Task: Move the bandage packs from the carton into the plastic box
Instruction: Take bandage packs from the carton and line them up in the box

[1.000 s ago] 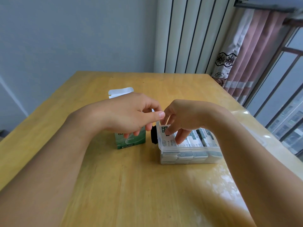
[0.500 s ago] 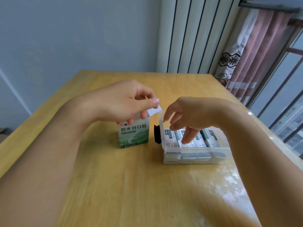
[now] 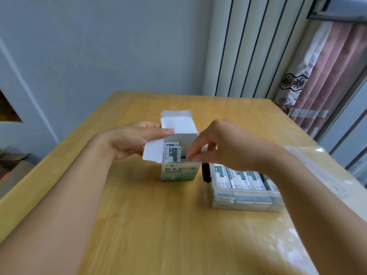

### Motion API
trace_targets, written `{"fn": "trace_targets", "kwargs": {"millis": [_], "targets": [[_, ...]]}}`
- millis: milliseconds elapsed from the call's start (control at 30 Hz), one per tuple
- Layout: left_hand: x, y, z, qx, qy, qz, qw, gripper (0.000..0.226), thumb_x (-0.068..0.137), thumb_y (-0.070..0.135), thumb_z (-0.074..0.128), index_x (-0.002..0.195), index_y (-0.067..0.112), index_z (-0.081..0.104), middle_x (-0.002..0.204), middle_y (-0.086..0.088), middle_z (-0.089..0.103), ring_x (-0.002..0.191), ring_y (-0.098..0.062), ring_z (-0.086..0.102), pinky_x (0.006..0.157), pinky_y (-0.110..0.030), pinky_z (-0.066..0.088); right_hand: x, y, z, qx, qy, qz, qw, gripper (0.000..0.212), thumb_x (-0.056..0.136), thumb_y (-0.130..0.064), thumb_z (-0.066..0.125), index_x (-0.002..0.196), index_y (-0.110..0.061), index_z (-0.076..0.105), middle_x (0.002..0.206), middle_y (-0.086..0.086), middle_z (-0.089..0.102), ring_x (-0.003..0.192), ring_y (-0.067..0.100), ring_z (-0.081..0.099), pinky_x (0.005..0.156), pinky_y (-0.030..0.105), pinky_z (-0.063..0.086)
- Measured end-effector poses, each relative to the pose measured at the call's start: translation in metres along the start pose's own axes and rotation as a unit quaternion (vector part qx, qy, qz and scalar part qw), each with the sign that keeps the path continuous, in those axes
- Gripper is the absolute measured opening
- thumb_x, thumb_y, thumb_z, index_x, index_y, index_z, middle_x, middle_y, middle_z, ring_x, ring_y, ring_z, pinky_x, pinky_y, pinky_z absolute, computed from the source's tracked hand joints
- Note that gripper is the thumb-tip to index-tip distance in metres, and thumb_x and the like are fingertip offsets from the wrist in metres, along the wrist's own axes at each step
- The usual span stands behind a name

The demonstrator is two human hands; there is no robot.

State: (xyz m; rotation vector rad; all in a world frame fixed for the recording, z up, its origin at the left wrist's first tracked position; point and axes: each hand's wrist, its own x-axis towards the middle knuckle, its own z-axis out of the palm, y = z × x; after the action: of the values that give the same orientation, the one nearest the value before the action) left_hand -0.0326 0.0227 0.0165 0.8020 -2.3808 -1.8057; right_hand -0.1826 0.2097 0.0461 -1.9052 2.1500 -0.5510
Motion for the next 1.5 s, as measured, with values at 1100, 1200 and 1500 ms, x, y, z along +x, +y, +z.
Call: {"fn": "trace_targets", "kwargs": {"millis": [1100, 1200, 1500], "targets": [[-0.021, 0.044, 0.014, 0.158, -0.002, 0.144, 0.977, 0.023, 0.081, 0.023, 0.071, 0.092, 0.005, 0.063, 0.092, 0.002, 0.070, 0.078, -0.010, 0.066, 0.075, -0.032, 0.050, -0.006, -0.035, 0.026, -0.199, -0.142, 0.070, 0.967, 0.021, 0.092, -0.007, 0.045, 0.098, -0.018, 0.062, 0.085, 0.001, 0.058, 0.081, 0.027, 0.057, 0.060, 0.032, 0.044], [-0.022, 0.045, 0.011, 0.156, 0.023, 0.146, 0.977, 0.019, 0.081, 0.022, 0.072, 0.089, 0.007, 0.064, 0.088, 0.006, 0.069, 0.076, -0.008, 0.066, 0.070, -0.026, 0.050, -0.006, -0.031, 0.018, -0.159, -0.090, 0.076, 0.980, 0.024, 0.093, -0.015, 0.044, 0.098, -0.017, 0.067, 0.089, 0.003, 0.063, 0.086, 0.027, 0.060, 0.071, 0.035, 0.051], [-0.018, 0.044, 0.014, 0.151, 0.078, 0.139, 0.976, 0.012, 0.093, 0.014, 0.068, 0.088, 0.006, 0.062, 0.095, -0.010, 0.070, 0.074, -0.011, 0.063, 0.066, -0.027, 0.049, -0.008, -0.030, 0.008, -0.026, -0.113, 0.012, 0.993, 0.027, 0.097, -0.049, 0.054, 0.099, -0.029, 0.072, 0.082, -0.006, 0.066, 0.075, 0.010, 0.057, 0.069, 0.030, 0.048]]}}
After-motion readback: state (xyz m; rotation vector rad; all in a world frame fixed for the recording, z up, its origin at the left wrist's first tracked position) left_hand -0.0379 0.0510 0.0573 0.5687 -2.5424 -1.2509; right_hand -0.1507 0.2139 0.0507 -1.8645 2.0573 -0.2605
